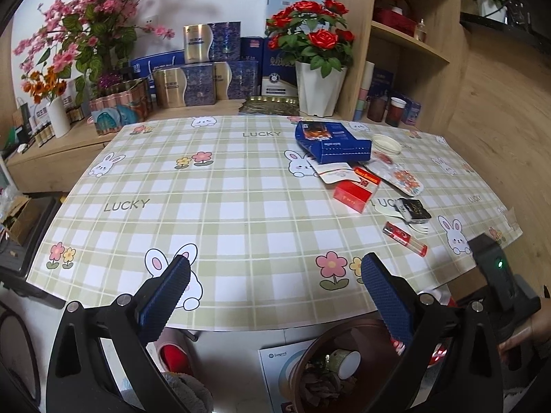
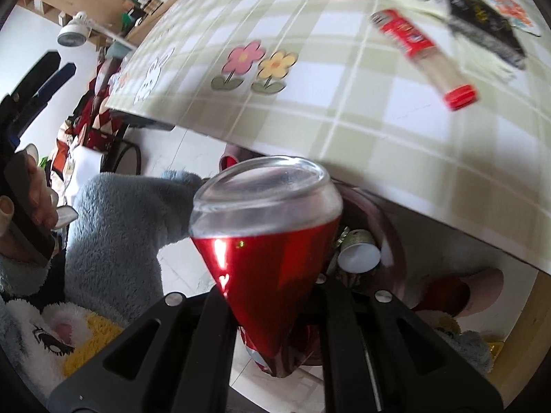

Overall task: Collect trash
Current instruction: 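Lower the red cola can into the bin and open the right gripper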

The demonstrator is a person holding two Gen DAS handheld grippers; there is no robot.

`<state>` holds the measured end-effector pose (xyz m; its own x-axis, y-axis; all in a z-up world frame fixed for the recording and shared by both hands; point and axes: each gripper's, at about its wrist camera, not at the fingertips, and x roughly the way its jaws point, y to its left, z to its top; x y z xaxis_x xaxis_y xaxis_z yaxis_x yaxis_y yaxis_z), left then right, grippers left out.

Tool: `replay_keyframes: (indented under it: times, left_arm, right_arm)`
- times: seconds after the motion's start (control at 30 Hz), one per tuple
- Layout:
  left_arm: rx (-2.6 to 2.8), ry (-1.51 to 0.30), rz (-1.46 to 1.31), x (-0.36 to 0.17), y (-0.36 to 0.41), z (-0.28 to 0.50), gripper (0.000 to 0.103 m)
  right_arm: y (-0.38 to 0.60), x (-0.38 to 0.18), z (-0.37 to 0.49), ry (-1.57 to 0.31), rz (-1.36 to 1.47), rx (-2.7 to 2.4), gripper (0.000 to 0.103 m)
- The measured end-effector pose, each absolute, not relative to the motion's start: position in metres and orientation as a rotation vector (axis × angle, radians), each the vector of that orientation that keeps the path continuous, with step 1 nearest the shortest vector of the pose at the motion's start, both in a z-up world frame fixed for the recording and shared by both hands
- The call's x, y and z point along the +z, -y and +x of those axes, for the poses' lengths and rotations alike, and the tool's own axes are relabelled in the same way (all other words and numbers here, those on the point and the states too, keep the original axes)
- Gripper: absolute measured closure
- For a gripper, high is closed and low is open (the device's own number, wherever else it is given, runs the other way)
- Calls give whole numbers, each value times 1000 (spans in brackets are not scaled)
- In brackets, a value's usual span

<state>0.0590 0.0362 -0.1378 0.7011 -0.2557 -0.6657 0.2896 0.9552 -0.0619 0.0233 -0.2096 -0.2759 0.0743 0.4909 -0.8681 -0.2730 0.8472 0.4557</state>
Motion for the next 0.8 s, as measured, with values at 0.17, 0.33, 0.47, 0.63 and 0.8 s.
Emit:
replay_keyframes:
  times: [0.17, 0.33, 0.47, 0.63, 0.8]
  left_arm:
    - [-303, -738, 45, -139, -38, 59, 6]
    - [-301, -743, 47, -140, -38, 59, 6]
    - [-295, -747, 42, -140, -38, 60, 6]
    - [-291, -748, 42, -141, -38, 60, 6]
    - [-293, -748, 47, -141, -38, 61, 6]
  right_arm:
    - [192, -285, 21, -1431, 165, 627, 85]
    - [183, -281, 15, -1408, 144, 659, 52]
    - [190, -264, 18, -1330, 137, 618, 25]
    - [219, -236, 25, -1212, 131, 497, 8]
    - [254, -213, 32, -1100, 110, 339, 6]
